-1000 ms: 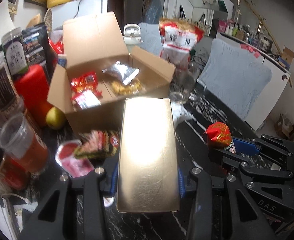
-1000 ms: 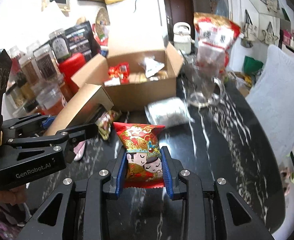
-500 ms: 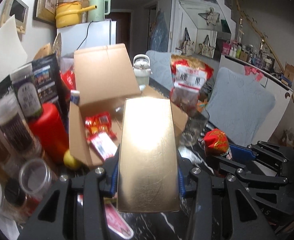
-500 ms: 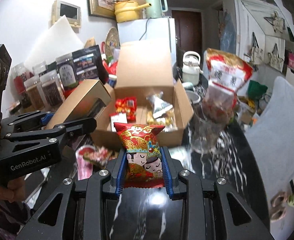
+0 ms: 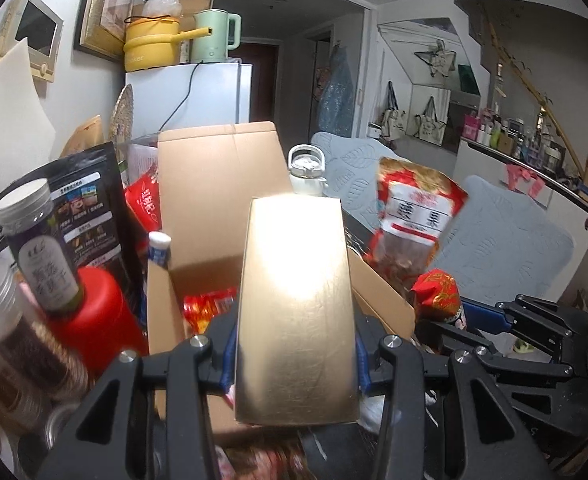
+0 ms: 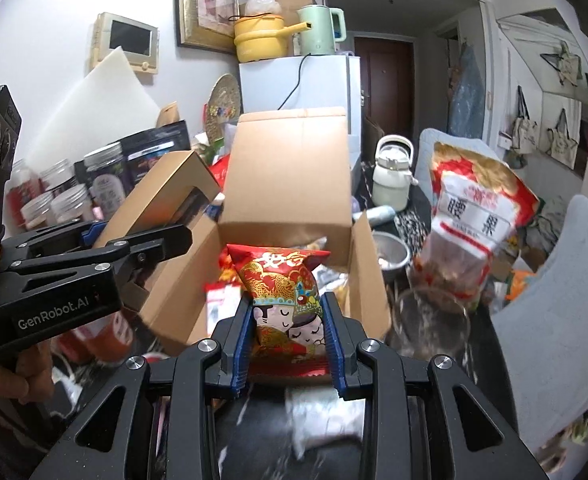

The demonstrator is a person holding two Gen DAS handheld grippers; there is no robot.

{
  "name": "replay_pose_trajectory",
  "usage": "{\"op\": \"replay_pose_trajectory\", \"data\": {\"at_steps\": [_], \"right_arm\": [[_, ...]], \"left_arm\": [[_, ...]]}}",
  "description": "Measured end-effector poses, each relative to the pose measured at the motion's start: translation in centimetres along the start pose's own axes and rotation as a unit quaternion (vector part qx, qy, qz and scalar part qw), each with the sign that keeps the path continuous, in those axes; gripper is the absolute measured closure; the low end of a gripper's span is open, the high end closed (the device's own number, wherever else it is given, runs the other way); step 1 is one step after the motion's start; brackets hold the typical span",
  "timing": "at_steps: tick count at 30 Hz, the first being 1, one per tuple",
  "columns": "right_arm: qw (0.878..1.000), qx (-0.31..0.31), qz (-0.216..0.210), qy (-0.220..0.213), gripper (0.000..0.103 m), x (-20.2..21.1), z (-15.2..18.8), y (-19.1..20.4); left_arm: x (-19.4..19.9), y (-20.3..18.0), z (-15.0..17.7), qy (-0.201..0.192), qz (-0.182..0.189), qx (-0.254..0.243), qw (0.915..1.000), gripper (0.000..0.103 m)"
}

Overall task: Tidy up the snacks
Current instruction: 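Carry the gold packet with the left tool while the right tool carries the red packet to the box, then lower the gold packet into the box with the left tool while the right tool releases the red packet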

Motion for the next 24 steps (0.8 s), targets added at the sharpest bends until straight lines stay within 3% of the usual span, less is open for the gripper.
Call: {"op": "replay_pose_trajectory", "data": {"at_steps": [10, 24], "right_arm": [[1.0, 0.009, -0.004, 0.0, 0.071, -5.1, -3.4, -1.3], [0.998, 0.005, -0.028, 0.053, 0.071, -12.3, -4.2, -1.4]], "left_arm": [[-4.9, 2.2, -2.2, 0.003, -0.023, 0.016, 0.9996, 0.06], [-12.2, 5.1, 0.0, 0.089, -0.039, 0.048, 0.9941, 0.06]]}}
Point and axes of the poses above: each gripper's, at about its wrist camera, not at the fingertips, and x roughly against the way its jaws point, y to its left, z to its underside, the point moved 4 cm from there along -x, roughly the way its jaws point, and after that the axes turned 3 degrees about -x, right-handed, at the moved point
